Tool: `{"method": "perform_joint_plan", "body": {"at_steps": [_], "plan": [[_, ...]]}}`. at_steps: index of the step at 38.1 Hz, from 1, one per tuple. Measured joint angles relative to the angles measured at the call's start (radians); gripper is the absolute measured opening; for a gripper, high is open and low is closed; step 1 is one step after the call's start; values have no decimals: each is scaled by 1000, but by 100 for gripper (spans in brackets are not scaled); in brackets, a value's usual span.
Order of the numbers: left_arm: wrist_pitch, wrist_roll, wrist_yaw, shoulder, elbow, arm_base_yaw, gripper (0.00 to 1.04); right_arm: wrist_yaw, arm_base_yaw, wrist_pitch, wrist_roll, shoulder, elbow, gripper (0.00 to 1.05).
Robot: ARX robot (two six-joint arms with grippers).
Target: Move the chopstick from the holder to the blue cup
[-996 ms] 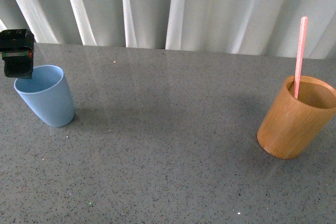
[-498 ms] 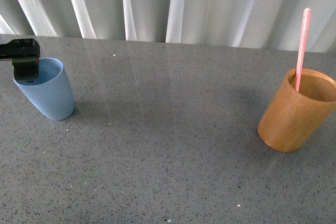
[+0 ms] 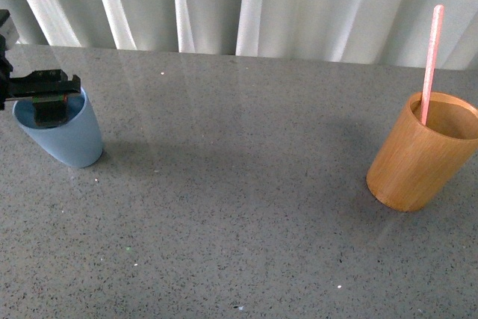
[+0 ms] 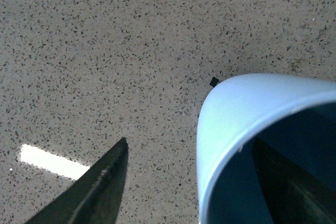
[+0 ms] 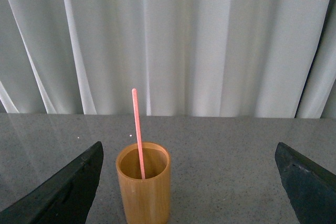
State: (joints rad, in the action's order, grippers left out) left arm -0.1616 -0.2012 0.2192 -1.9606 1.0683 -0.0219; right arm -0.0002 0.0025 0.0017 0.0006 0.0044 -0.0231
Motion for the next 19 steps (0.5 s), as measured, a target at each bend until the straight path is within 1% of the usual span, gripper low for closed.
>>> {"method": "perform_joint_plan", "body": {"at_steps": [2, 8, 12, 16, 17, 19], "plan": [[12, 5, 3, -16, 0, -9, 61, 0, 0, 0, 0, 0, 0, 95], [21, 5, -6, -34, 0, -30, 39, 0, 0, 0, 0, 0, 0, 95], [21, 5, -4, -34, 0, -40, 28, 0, 0, 0, 0, 0, 0, 95], [14, 6, -5, -30, 1, -51, 13, 0, 0, 0, 0, 0, 0, 95], [12, 6, -5, -30, 2, -52, 12, 0, 0, 0, 0, 0, 0, 95], [-6, 8, -11, -24, 4, -58, 3, 0, 0, 0, 0, 0, 0, 95]]}}
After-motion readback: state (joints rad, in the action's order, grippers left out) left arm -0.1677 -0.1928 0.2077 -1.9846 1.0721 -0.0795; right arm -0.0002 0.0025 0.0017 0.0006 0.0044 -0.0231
